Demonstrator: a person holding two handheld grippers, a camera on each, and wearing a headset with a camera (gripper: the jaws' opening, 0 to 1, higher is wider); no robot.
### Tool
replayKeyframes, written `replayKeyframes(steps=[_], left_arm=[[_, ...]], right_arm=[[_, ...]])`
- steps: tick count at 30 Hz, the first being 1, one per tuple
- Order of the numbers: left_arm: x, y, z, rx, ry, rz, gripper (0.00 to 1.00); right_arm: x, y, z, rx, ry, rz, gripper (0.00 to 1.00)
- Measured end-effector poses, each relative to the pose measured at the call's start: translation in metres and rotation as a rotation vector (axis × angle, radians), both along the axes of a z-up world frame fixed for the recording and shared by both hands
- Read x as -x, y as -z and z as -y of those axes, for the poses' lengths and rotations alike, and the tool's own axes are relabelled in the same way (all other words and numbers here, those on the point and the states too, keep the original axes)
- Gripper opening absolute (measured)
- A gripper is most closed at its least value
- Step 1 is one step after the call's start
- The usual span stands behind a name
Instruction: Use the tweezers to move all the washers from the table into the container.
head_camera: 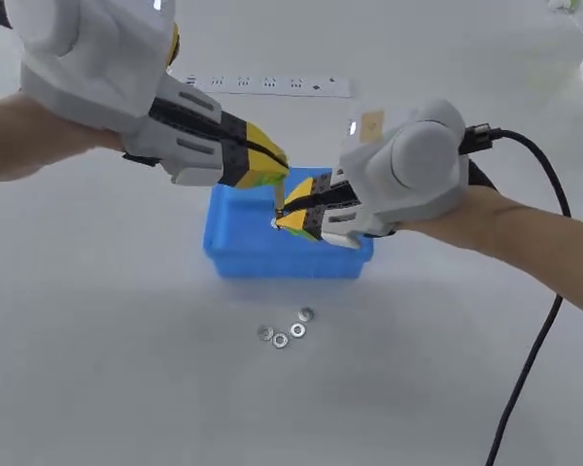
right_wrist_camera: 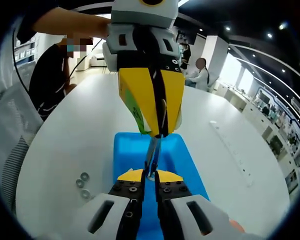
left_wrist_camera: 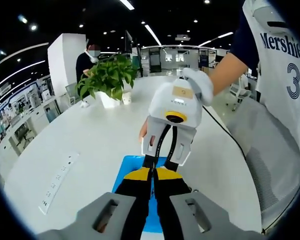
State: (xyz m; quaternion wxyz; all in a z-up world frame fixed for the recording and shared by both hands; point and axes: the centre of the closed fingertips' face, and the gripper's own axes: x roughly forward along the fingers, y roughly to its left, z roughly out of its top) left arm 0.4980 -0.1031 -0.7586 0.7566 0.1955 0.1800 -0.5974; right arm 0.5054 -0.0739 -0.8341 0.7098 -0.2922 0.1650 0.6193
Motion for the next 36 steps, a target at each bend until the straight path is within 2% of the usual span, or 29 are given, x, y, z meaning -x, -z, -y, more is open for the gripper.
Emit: replayKeyframes(steps=[5,7,8,9,15,18,25,31,34,36], left_arm=[[-0.005,0.008,0.004,0.006,0.006,-0.012,0.05],[-0.008,0.013,0.004,-0.005,0.008,-0.006,0.05],[-0.011,0.014,0.003,-0.006,0.009,-0.005,0.05],[-0.012,0.015,0.003,-0.002,0.013,-0.012,0.05],[-0.012,0.022,0.004,-0.011,0.024,-0.021,0.05],[-0.013,0.022,0.003,-0.01,0.026,-0.02,0.05],[-0.008,0.003,0.002,0.008,0.048,0.003,0.05],[-0.004,-0.013,-0.003,0.006,0.051,0.043,0.05],[0.012,-0.028,-0.001,0.01,0.055,0.065,0.05],[0.017,-0.033,-0.001,0.014,0.056,0.071,0.05]], right_arm=[[-0.004,0.009,0.005,0.012,0.021,-0.018,0.09],[-0.004,0.012,0.007,0.019,0.026,-0.031,0.05],[-0.003,0.013,0.007,0.019,0.029,-0.022,0.05],[-0.003,0.013,0.007,0.017,0.03,-0.023,0.05],[-0.003,0.016,0.008,0.017,0.049,-0.041,0.1],[-0.003,0.014,0.008,0.024,0.048,-0.031,0.11],[-0.002,-0.004,0.006,-0.009,0.059,-0.019,0.14],[-0.002,-0.019,0.004,-0.033,0.071,0.014,0.15],[0.005,-0.03,0.005,-0.048,0.074,0.021,0.15],[0.01,-0.036,0.005,-0.057,0.074,0.022,0.15]])
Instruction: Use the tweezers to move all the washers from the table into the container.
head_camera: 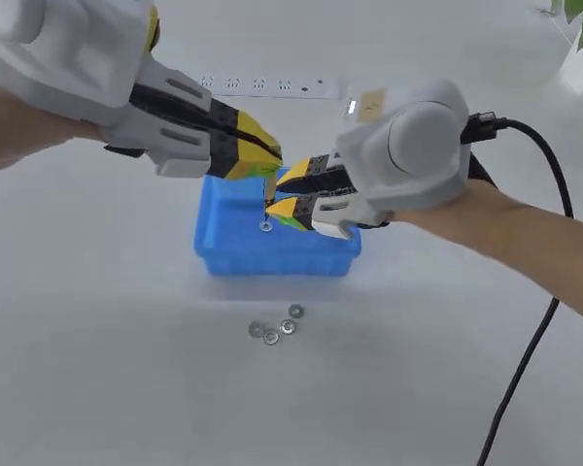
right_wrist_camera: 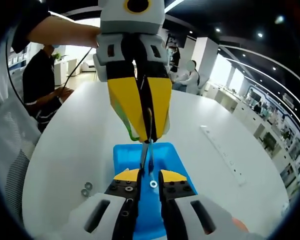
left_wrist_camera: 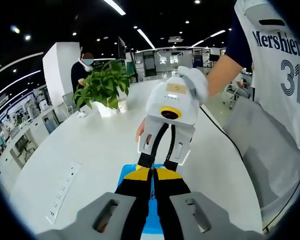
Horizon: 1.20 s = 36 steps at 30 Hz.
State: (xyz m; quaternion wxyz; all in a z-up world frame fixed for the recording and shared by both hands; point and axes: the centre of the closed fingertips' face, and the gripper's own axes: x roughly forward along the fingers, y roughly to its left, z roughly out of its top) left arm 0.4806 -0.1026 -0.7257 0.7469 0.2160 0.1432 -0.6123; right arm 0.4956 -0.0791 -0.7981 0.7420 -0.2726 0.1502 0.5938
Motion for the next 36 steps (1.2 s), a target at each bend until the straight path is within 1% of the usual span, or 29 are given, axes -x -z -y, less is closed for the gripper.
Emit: replayKeyframes(steps=[1,3,4,5,6,8,9,11,12,13,16,18,22,24,26,30,31,32,34,36], left_arm=[[0.003,-0.003,0.0,0.002,0.004,0.007,0.05],[0.011,-0.008,0.001,0.002,0.015,0.016,0.05],[0.015,-0.009,0.001,0.001,0.02,0.02,0.05],[0.019,-0.009,0.001,-0.007,0.024,0.038,0.05],[0.022,-0.01,0.001,-0.006,0.023,0.042,0.05],[0.028,-0.01,0.002,0.002,0.024,0.046,0.05],[0.034,-0.011,0.002,0.004,0.023,0.046,0.05],[0.043,-0.011,0.002,0.016,0.016,0.043,0.05],[0.046,-0.01,0.002,0.021,0.012,0.037,0.05],[0.052,-0.009,0.002,0.028,0.007,0.031,0.05],[0.061,-0.006,0.001,0.051,-0.013,0.013,0.05],[0.067,-0.004,0.001,0.059,-0.02,0.002,0.05],[0.075,-0.001,0.002,0.071,-0.028,-0.014,0.05],[0.076,-0.001,0.002,0.078,-0.033,-0.02,0.05],[0.078,0.0,0.003,0.083,-0.031,-0.027,0.05],[0.081,0.004,0.005,0.075,-0.025,-0.036,0.05],[0.082,0.004,0.006,0.076,-0.023,-0.038,0.05],[0.082,0.004,0.006,0.079,-0.021,-0.041,0.05],[0.083,0.003,0.007,0.082,-0.016,-0.047,0.05],[0.084,0.003,0.007,0.081,-0.013,-0.052,0.05]], right_arm=[[0.005,-0.004,0.0,-0.008,0.001,-0.003,0.15],[0.007,-0.006,-0.001,-0.023,0.0,-0.003,0.15],[0.011,-0.008,-0.001,-0.029,0.001,-0.003,0.15],[0.015,-0.01,0.0,-0.028,0.009,-0.001,0.15],[0.018,-0.012,0.0,-0.031,0.014,0.001,0.15],[0.025,-0.014,0.001,-0.048,0.03,-0.018,0.15],[0.029,-0.014,0.001,-0.051,0.033,-0.022,0.15],[0.039,-0.013,0.002,-0.054,0.035,-0.032,0.15],[0.042,-0.012,0.002,-0.054,0.034,-0.037,0.15],[0.048,-0.011,0.002,-0.052,0.032,-0.042,0.15],[0.059,-0.008,0.002,-0.056,0.031,-0.064,0.15],[0.067,-0.006,0.0,-0.061,0.026,-0.082,0.15],[0.078,-0.002,-0.004,-0.059,0.016,-0.104,0.15],[0.081,-0.001,-0.005,-0.068,0.019,-0.124,0.16],[0.085,-0.002,-0.008,-0.09,0.025,-0.156,0.16],[0.087,-0.005,-0.011,-0.12,0.039,-0.171,0.17],[0.086,-0.006,-0.011,-0.13,0.047,-0.182,0.17],[0.087,-0.006,-0.012,-0.134,0.049,-0.186,0.17],[0.086,-0.003,-0.012,-0.12,0.042,-0.167,0.16],[0.086,-0.002,-0.012,-0.117,0.037,-0.169,0.16]])
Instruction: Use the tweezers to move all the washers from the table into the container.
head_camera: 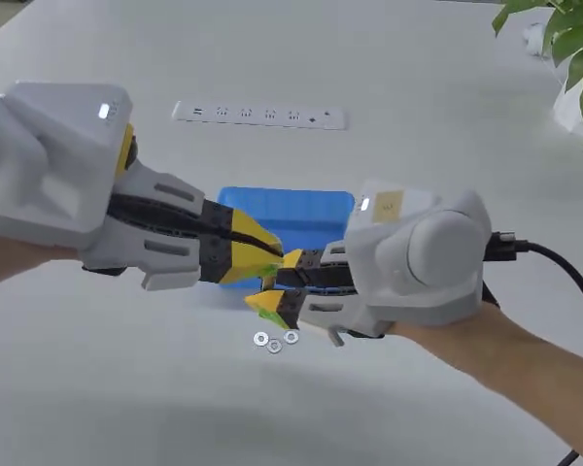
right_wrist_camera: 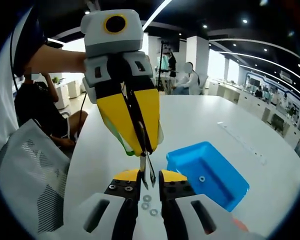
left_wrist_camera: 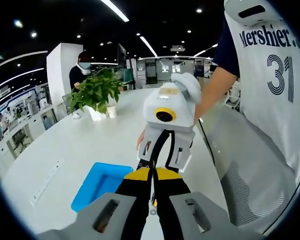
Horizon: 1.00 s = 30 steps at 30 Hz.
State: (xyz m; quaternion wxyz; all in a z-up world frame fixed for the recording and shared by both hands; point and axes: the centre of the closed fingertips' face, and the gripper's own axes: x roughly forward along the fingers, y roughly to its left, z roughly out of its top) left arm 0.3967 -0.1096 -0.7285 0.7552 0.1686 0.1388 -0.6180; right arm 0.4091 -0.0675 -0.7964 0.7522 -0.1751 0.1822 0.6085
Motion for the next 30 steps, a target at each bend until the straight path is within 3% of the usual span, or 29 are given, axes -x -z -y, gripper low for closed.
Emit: replayKeyframes(steps=[7,15,23,30], left_arm=[[0.009,0.011,-0.004,-0.03,0.024,-0.037,0.05],[0.016,0.027,-0.004,-0.062,0.039,-0.053,0.05],[0.015,0.041,-0.002,-0.057,0.035,-0.08,0.05],[0.012,0.045,-0.002,-0.066,0.036,-0.081,0.05]], right_arm=[[0.01,0.012,-0.003,0.031,-0.047,0.0,0.13],[0.017,0.029,-0.001,0.072,-0.077,0.002,0.13],[0.019,0.043,0.007,0.098,-0.069,-0.016,0.13],[0.017,0.048,0.008,0.096,-0.061,-0.033,0.13]])
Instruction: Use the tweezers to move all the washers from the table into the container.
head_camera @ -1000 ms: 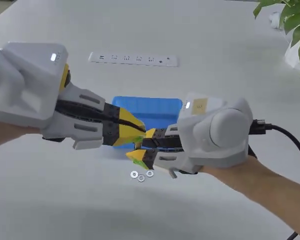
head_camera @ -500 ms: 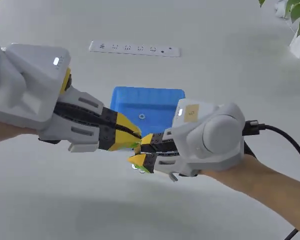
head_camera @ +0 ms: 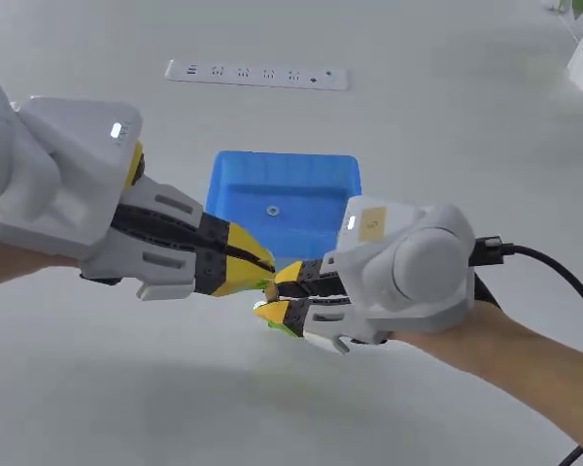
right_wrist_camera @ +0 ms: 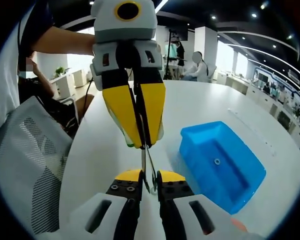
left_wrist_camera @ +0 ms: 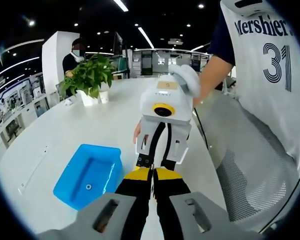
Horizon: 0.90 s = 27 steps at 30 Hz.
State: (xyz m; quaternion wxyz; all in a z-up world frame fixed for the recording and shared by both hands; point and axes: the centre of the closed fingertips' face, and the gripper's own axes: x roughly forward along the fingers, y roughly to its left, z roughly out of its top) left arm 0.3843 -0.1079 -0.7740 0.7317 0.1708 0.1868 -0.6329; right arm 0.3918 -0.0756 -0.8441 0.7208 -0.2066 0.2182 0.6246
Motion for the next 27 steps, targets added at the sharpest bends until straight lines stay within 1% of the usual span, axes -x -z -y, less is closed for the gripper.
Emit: replayKeyframes(steps=[3,5,9,14,24,27], left_arm=[[-0.001,0.002,0.0,-0.005,0.001,0.003,0.05],[-0.001,0.004,0.0,-0.009,0.001,0.004,0.05],[-0.001,0.007,0.0,-0.012,0.001,-0.002,0.05],[0.0,0.009,-0.002,-0.026,0.009,0.005,0.05],[-0.001,0.012,-0.003,-0.02,-0.001,0.001,0.05],[-0.001,0.012,-0.003,-0.021,0.0,0.004,0.05]], right_arm=[[0.0,0.002,0.0,0.003,-0.001,0.004,0.13],[-0.001,0.003,0.0,0.004,0.0,-0.002,0.13],[0.0,0.007,0.0,0.009,-0.004,-0.005,0.13],[0.001,0.008,-0.002,0.006,-0.007,-0.01,0.13],[0.0,0.011,-0.003,0.014,-0.009,-0.014,0.13],[0.0,0.012,-0.002,0.01,-0.004,-0.019,0.13]])
